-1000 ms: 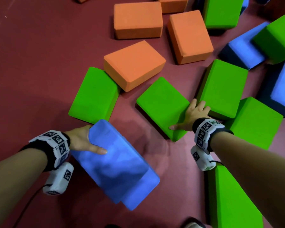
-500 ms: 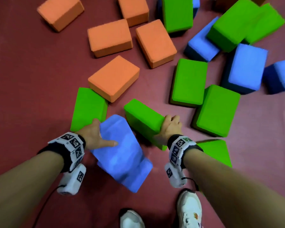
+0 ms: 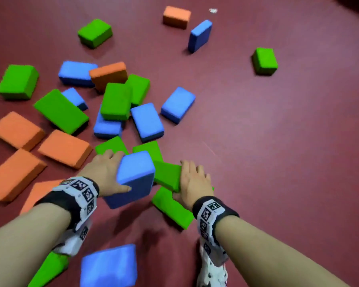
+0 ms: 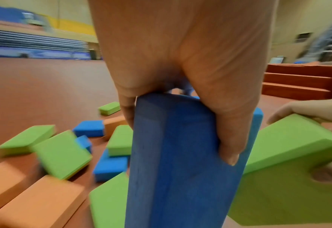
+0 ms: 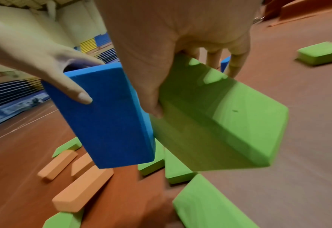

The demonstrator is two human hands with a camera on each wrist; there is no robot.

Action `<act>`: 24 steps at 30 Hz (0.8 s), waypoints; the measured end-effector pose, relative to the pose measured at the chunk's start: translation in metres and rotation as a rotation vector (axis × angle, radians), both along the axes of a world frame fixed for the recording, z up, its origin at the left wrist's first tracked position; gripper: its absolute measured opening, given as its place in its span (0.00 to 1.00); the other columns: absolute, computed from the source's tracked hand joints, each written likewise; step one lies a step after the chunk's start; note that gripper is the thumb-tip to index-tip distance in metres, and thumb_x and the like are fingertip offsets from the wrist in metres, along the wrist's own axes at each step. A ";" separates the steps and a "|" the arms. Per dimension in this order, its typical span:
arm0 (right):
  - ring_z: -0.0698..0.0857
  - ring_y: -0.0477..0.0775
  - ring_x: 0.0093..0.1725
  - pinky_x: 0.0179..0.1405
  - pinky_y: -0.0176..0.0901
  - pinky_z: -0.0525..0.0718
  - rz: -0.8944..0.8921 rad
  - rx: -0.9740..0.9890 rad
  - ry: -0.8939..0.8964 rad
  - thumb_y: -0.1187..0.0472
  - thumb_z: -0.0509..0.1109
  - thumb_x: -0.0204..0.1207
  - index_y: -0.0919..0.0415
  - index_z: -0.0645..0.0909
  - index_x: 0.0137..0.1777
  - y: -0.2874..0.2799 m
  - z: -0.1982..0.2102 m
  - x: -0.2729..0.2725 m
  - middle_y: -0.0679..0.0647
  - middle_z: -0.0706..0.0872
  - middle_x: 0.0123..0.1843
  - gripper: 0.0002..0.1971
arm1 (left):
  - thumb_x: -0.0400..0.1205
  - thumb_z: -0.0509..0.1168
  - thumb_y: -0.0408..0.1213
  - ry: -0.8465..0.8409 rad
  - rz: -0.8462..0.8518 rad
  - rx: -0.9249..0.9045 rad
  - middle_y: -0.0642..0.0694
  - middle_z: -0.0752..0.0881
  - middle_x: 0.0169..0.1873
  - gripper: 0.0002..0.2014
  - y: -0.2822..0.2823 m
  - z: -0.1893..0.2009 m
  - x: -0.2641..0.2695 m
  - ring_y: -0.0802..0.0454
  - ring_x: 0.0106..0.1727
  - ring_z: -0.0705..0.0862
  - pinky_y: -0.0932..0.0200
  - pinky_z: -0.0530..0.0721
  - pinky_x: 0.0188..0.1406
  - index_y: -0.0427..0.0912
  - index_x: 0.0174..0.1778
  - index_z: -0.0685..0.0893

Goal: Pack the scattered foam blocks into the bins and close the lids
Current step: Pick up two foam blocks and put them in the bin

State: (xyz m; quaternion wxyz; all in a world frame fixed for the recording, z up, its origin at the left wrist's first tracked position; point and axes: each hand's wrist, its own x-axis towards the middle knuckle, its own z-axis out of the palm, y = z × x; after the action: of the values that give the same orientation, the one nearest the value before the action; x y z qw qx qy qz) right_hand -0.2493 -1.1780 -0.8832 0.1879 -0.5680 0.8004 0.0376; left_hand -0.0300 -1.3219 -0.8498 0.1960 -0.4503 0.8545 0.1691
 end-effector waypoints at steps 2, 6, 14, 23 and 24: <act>0.75 0.63 0.62 0.54 0.58 0.77 -0.077 0.008 0.034 0.41 0.82 0.60 0.57 0.67 0.73 0.036 0.024 -0.038 0.54 0.75 0.66 0.45 | 0.55 0.73 0.70 -0.013 -0.158 -0.024 0.44 0.74 0.59 0.52 0.019 0.024 -0.062 0.38 0.60 0.78 0.42 0.81 0.61 0.48 0.73 0.68; 0.74 0.63 0.62 0.54 0.58 0.75 -0.220 0.038 0.095 0.44 0.82 0.60 0.57 0.68 0.68 0.116 0.064 -0.112 0.54 0.74 0.65 0.40 | 0.56 0.74 0.68 -0.022 -0.390 -0.070 0.46 0.74 0.58 0.48 0.077 0.059 -0.173 0.39 0.59 0.78 0.41 0.82 0.56 0.50 0.69 0.69; 0.74 0.65 0.62 0.55 0.60 0.75 -0.523 0.143 0.140 0.47 0.82 0.60 0.55 0.68 0.68 0.345 0.093 -0.251 0.55 0.75 0.64 0.39 | 0.60 0.74 0.66 0.038 -0.740 -0.039 0.48 0.74 0.59 0.45 0.263 0.075 -0.383 0.41 0.58 0.77 0.42 0.82 0.55 0.51 0.69 0.68; 0.74 0.65 0.62 0.55 0.60 0.75 -0.734 0.186 0.164 0.42 0.81 0.60 0.54 0.66 0.73 0.566 0.101 -0.349 0.53 0.75 0.68 0.44 | 0.63 0.74 0.65 0.065 -1.016 0.014 0.48 0.74 0.63 0.44 0.478 0.084 -0.536 0.42 0.62 0.76 0.44 0.81 0.57 0.50 0.71 0.66; 0.74 0.65 0.62 0.55 0.60 0.75 -0.739 0.187 0.166 0.42 0.81 0.60 0.55 0.66 0.74 0.580 0.100 -0.355 0.53 0.75 0.68 0.44 | 0.63 0.74 0.65 0.061 -1.029 0.012 0.48 0.74 0.63 0.45 0.493 0.084 -0.546 0.42 0.62 0.76 0.44 0.81 0.57 0.50 0.72 0.66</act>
State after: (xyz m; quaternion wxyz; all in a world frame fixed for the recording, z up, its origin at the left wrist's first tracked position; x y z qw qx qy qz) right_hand -0.6041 -0.5983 -0.7827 0.1746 -0.2168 0.9566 0.0860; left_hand -0.5764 -0.8293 -0.7654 0.2314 0.0348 0.9698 0.0687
